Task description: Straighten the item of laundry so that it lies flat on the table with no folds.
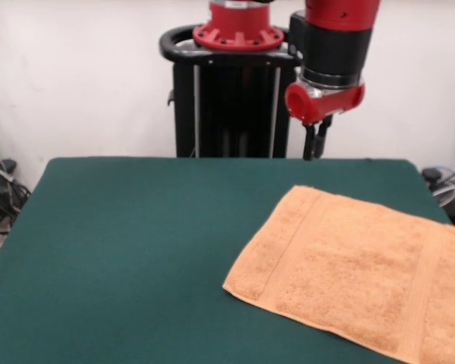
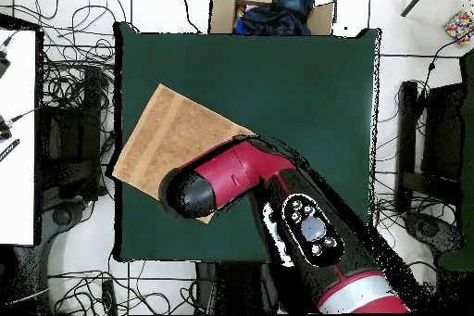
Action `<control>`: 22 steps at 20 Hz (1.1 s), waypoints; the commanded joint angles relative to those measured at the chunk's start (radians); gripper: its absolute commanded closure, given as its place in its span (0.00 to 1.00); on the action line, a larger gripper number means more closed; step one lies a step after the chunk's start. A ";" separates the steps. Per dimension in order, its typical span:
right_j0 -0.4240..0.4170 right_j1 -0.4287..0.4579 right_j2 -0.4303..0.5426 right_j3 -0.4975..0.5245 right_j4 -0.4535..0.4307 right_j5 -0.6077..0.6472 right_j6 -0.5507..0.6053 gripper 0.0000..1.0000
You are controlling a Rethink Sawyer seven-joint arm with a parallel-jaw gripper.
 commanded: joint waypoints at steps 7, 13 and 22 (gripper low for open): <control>0.054 0.044 -0.069 0.045 -0.004 -0.074 0.114 1.00; 0.057 0.043 -0.069 0.040 0.007 -0.064 0.106 1.00; 0.058 0.049 -0.070 0.034 0.010 -0.054 0.102 1.00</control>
